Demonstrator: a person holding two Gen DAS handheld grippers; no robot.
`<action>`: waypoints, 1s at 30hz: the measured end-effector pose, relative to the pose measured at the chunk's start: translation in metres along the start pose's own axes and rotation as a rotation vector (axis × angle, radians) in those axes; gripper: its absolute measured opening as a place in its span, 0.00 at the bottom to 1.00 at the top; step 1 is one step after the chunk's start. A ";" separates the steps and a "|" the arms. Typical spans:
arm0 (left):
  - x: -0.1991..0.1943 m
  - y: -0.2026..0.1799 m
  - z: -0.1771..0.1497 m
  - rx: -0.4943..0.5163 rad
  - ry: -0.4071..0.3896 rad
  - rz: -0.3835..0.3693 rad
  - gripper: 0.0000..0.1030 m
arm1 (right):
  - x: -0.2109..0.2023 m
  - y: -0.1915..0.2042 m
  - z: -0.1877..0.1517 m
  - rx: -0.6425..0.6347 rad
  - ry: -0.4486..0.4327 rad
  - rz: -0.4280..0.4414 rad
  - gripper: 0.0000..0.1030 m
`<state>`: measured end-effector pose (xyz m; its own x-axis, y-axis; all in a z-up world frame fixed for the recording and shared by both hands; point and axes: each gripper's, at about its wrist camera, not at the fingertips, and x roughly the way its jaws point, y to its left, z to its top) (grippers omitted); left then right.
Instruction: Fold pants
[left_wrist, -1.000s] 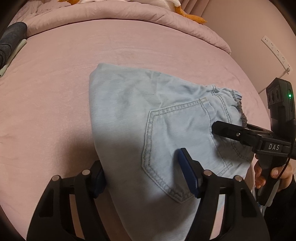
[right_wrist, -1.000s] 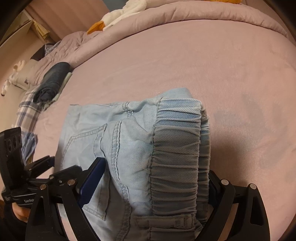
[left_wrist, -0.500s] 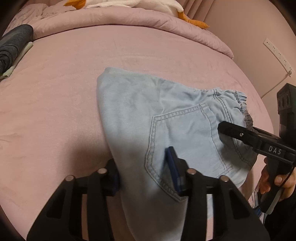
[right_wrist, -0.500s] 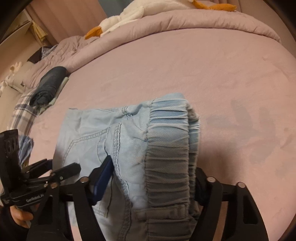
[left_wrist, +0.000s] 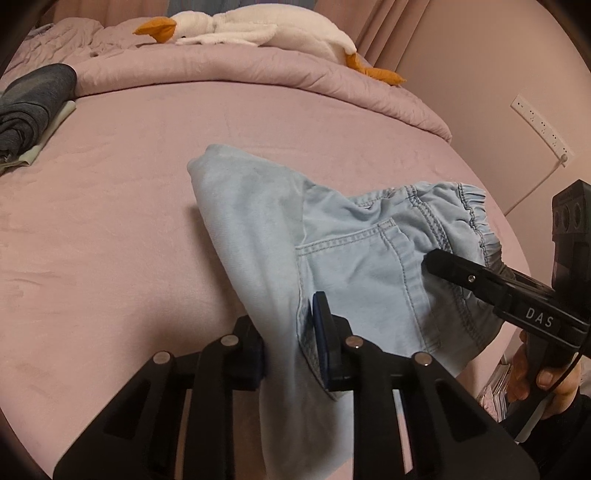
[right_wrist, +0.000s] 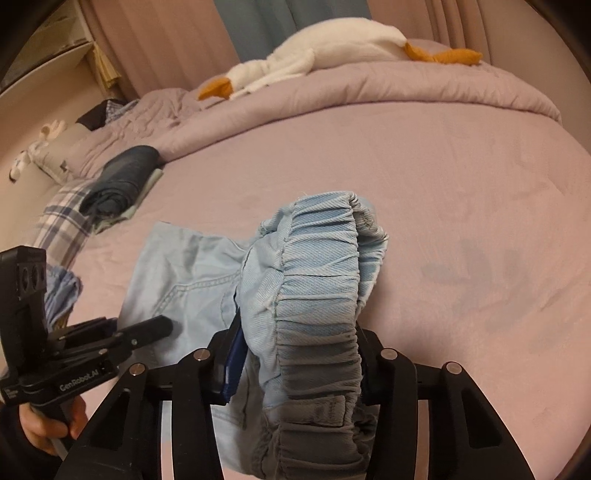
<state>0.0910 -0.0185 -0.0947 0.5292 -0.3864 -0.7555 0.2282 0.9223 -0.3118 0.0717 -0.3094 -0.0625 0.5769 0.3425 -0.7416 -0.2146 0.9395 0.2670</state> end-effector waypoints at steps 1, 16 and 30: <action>-0.004 0.001 0.000 -0.003 -0.007 0.002 0.18 | -0.001 0.002 0.000 -0.003 -0.004 0.006 0.47; -0.041 0.034 -0.012 -0.088 -0.058 0.053 0.18 | -0.002 0.050 0.001 -0.081 -0.020 0.080 0.47; -0.066 0.060 -0.014 -0.137 -0.109 0.082 0.18 | 0.007 0.089 0.009 -0.160 -0.016 0.122 0.47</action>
<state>0.0584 0.0624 -0.0720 0.6289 -0.3011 -0.7168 0.0712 0.9404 -0.3325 0.0636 -0.2237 -0.0390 0.5509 0.4549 -0.6997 -0.4057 0.8786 0.2518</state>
